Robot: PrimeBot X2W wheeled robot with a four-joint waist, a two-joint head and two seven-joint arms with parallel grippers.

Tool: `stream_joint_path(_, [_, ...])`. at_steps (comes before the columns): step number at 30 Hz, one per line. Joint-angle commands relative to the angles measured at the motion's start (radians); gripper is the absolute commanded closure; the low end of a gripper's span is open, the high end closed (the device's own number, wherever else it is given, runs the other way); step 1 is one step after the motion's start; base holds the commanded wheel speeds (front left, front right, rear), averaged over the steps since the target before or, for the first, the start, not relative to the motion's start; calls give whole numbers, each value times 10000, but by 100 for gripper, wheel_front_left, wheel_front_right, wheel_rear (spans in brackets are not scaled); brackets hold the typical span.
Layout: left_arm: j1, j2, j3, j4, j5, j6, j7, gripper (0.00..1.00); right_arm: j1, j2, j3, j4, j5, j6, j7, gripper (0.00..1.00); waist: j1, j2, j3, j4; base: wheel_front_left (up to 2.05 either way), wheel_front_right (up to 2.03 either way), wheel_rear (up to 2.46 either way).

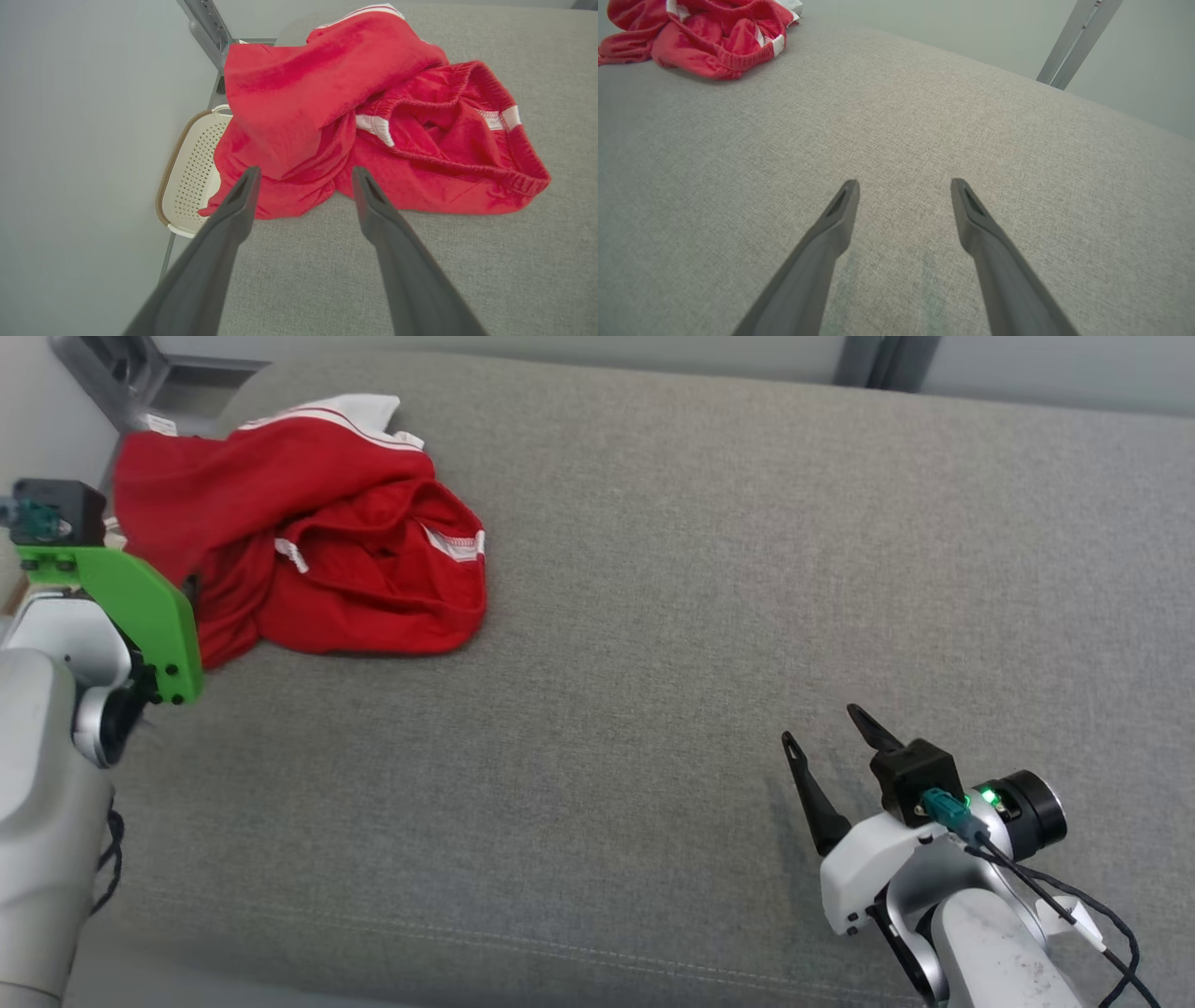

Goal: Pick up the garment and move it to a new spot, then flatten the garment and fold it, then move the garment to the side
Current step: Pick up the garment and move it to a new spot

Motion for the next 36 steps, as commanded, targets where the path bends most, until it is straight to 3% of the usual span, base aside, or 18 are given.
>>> stream_joint_path(1, [-263, 65, 18, 62, 36, -52, 32, 0, -112, -32, 3, -121, -125, -3, 57, 0, -1, 0, 881, -693, 0, 0, 0])
stream_joint_path(6, [-876, 283, 97, 379, 69, 5, 36, 0, -63, -31, -87, -707, -471, -3, 300, 0, -1, 0, 1552, -794, 0, 0, 0])
stream_joint_path(12, [-1298, 385, 270, 895, 141, 544, -282, 0, -34, -31, -100, -1198, -639, -3, 495, 0, -1, 0, 2011, -801, 0, 0, 0])
stream_joint_path(20, [-1507, 631, 527, 1326, -22, 865, -535, 0, 25, -44, 69, -1567, -679, -3, 610, 0, -1, 0, 2438, -1065, 0, 0, 0])
stream_joint_path(21, [-1542, 670, 565, 1328, -34, 917, -573, 27, 65, -51, 42, -1592, -663, -3, 629, 0, -1, 0, 2510, -1091, 0, 0, 0])
stream_joint_path(22, [-1562, 669, 610, 1342, -92, 954, -561, 76, 87, -60, 13, -1634, -660, -3, 634, 0, -1, 0, 2572, -1103, 0, 0, 0])
stream_joint_path(23, [-1565, 628, 647, 1372, -148, 989, -509, 100, 106, -72, -45, -1669, -667, -3, 619, 0, -1, 0, 2620, -1099, 0, 0, 0])
stream_joint_path(30, [-1757, 522, 855, 1207, -99, 1661, -1305, 100, 44, -61, -213, -1596, -649, -3, 565, 0, -1, 0, 2510, -983, 0, 0, 0])
stream_joint_path(36, [-1919, 651, 820, 834, 46, 1765, -1775, 100, -11, -41, -151, -1290, -476, -3, 430, 0, -1, 0, 2008, -946, 0, 0, 0])
